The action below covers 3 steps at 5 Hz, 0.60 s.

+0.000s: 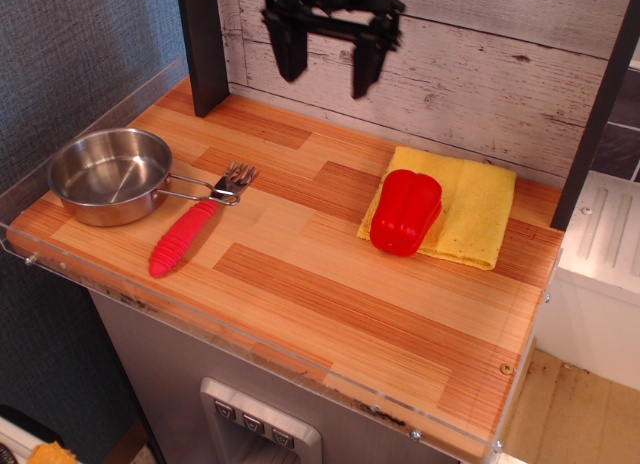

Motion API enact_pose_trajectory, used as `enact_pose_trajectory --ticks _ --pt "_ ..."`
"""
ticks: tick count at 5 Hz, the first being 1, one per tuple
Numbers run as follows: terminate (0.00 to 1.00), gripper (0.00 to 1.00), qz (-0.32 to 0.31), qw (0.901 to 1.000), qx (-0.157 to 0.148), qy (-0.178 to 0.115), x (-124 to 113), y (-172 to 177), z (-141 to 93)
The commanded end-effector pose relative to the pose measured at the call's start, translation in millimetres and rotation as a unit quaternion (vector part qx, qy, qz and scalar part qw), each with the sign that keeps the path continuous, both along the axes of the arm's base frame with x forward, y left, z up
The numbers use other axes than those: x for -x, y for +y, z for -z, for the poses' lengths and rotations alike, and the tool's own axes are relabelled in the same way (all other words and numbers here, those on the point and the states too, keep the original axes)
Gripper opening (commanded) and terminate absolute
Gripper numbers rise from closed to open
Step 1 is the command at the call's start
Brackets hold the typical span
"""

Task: Put the food on the yellow rectangle.

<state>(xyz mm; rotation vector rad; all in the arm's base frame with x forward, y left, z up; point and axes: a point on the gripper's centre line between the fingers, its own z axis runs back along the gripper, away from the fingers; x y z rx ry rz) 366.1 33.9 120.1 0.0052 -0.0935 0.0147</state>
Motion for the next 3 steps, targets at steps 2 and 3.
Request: enact_pose_trajectory --ticks 2,3 --pt "0.00 1.00 0.005 0.9999 0.011 0.009 18.3 8.9 -9.6" --pt "1.00 1.00 0.005 0.9999 0.011 0.009 18.3 8.9 -9.6"
